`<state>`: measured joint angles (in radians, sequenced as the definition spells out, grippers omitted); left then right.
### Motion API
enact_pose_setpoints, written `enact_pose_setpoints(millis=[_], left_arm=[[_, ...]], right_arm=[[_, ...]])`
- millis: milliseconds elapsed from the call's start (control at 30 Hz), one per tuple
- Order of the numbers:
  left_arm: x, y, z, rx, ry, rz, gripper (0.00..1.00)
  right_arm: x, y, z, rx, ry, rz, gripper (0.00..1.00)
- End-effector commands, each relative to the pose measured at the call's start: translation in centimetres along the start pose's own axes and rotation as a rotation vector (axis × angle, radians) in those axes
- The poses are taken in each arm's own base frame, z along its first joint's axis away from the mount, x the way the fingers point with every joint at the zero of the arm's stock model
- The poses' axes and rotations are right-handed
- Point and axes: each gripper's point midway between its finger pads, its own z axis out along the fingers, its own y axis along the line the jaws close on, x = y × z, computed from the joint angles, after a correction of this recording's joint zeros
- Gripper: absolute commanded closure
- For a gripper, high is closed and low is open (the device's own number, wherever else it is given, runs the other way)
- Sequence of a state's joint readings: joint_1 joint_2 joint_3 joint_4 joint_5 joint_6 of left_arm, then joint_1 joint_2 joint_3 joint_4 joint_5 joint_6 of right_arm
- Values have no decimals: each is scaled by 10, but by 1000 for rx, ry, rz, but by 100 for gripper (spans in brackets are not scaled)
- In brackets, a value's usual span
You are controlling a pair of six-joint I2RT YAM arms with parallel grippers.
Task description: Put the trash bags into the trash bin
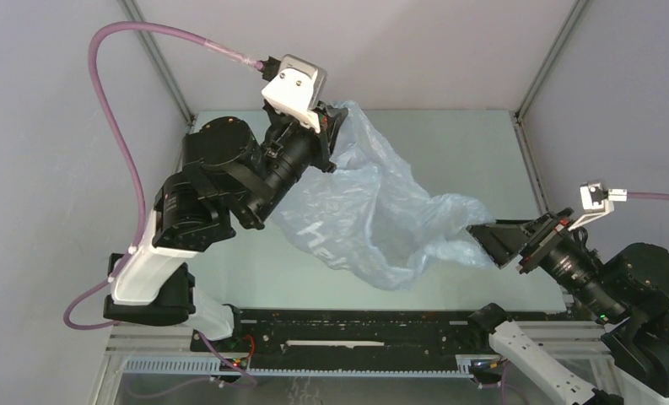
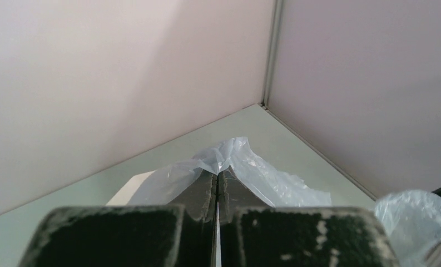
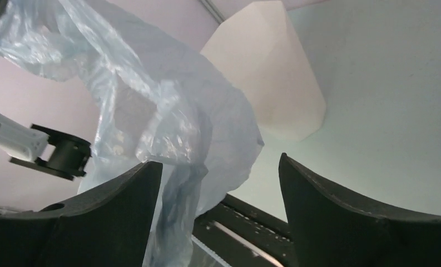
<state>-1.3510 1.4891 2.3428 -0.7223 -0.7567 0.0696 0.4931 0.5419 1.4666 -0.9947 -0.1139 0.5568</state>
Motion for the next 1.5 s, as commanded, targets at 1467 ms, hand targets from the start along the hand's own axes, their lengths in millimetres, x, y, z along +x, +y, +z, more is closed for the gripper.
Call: enact_pose_setpoints(millis=[1467], left_arm=[[-6, 46, 35, -317, -41, 47, 100]], right_arm=[[-40, 77, -14, -381, -30, 775, 33]])
